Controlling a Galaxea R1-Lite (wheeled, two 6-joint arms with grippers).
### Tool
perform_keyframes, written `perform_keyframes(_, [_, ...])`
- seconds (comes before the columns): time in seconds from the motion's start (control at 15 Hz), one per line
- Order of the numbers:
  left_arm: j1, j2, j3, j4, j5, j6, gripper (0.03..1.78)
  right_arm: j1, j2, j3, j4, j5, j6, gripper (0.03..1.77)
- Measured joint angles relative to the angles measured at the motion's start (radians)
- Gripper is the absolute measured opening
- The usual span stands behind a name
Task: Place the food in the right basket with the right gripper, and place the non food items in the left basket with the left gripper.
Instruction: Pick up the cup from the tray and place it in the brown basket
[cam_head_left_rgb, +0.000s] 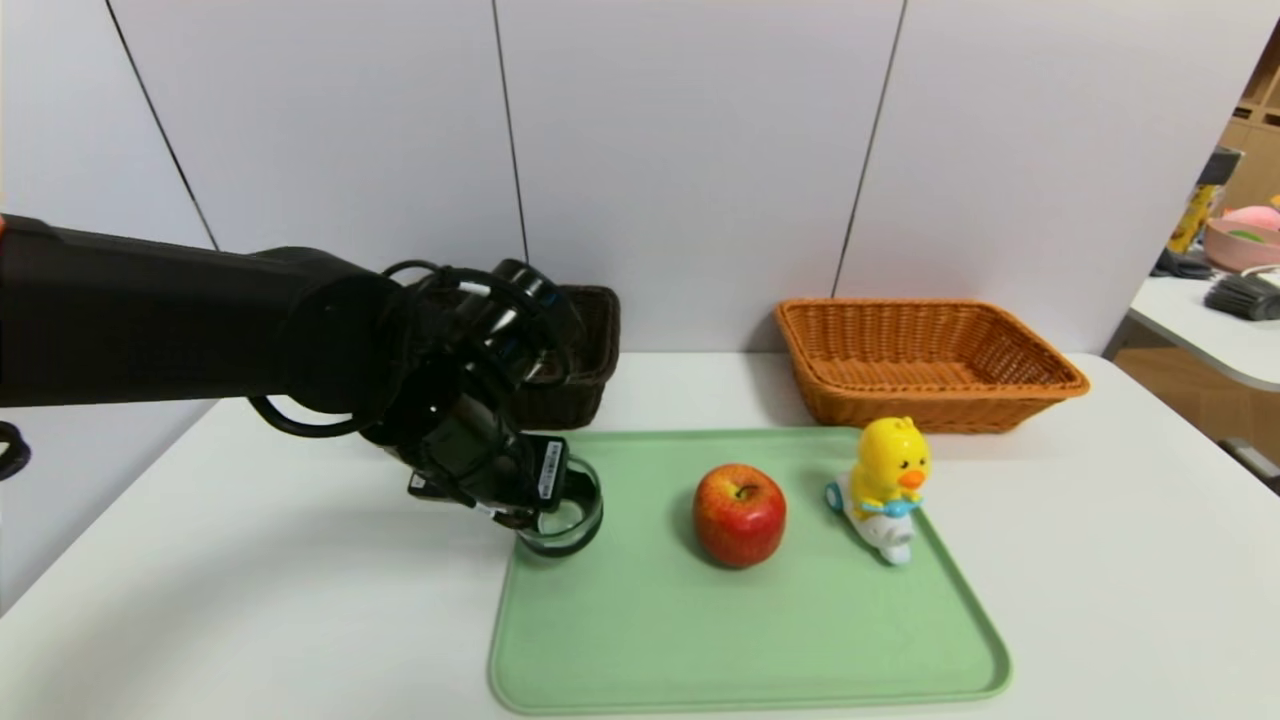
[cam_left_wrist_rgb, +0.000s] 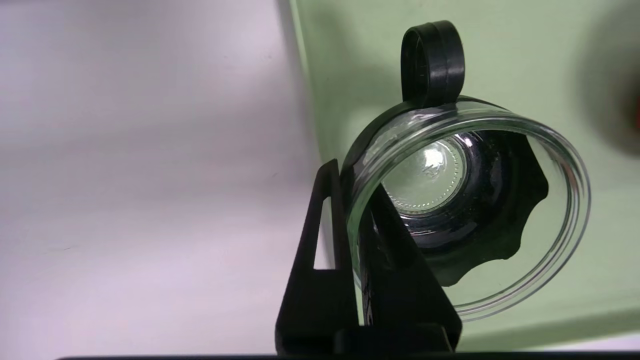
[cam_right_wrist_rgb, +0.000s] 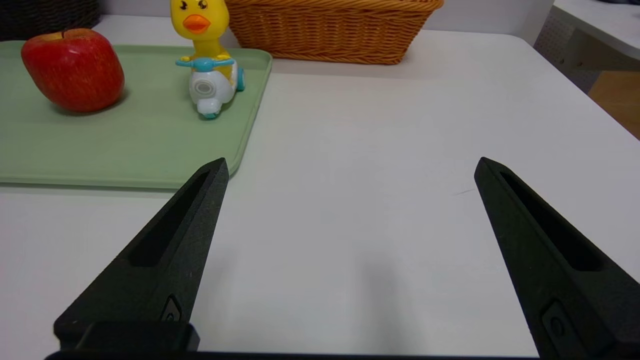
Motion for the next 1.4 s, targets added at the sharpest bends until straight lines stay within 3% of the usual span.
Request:
perform_keyframes(0.33, [0.072,-0.099,-0.046,-0.008,0.004,0.011,0.11,0.0,0.0,0.0,0.0,0.0,0.0,1.7])
perform_keyframes(0.6, [0.185,-0.115,-0.134,-0.01,0.004,0.132,0.11,0.0,0.0,0.0,0.0,0.0,0.0,1.7])
perform_keyframes(1.0, [0.335,0.008,-0.371,-0.01,-0.003,0.349,0.11,0.0,0.0,0.0,0.0,0.0,0.0,1.7])
perform_keyframes(1.4, [0.385,0.189,-0.527,-0.029,-0.005,0.366,0.11,0.0,0.0,0.0,0.0,0.0,0.0,1.7])
